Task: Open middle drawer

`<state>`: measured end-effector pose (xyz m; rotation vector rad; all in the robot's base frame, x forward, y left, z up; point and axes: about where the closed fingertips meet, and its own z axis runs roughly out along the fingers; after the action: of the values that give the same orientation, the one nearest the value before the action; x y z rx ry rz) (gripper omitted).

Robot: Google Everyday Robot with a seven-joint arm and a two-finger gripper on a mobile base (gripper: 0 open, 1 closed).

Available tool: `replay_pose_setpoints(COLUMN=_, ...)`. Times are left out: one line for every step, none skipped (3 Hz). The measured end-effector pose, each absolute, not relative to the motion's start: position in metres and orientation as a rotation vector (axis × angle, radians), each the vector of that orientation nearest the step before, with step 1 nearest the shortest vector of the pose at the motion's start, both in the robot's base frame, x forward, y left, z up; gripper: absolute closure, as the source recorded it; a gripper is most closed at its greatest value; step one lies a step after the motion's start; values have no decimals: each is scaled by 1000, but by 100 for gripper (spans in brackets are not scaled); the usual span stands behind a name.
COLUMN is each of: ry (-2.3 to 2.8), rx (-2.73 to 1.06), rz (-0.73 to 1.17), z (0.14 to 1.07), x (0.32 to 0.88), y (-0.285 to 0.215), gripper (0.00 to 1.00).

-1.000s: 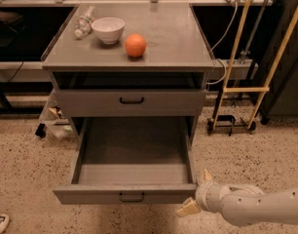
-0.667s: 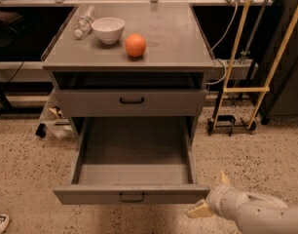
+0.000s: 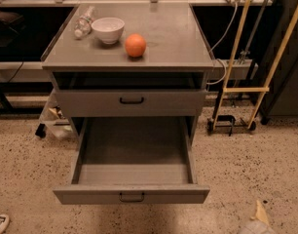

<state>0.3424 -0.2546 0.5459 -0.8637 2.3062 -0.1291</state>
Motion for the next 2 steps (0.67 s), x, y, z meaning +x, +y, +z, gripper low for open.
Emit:
replay_pose_setpoints(ry=2377, rx=-731, rz=-186, z=565, x=273, y=-272, gripper=0)
replay_pose_setpoints(ry=2323, rx=-717, rz=-247, z=592, x=271, y=-273, gripper=0)
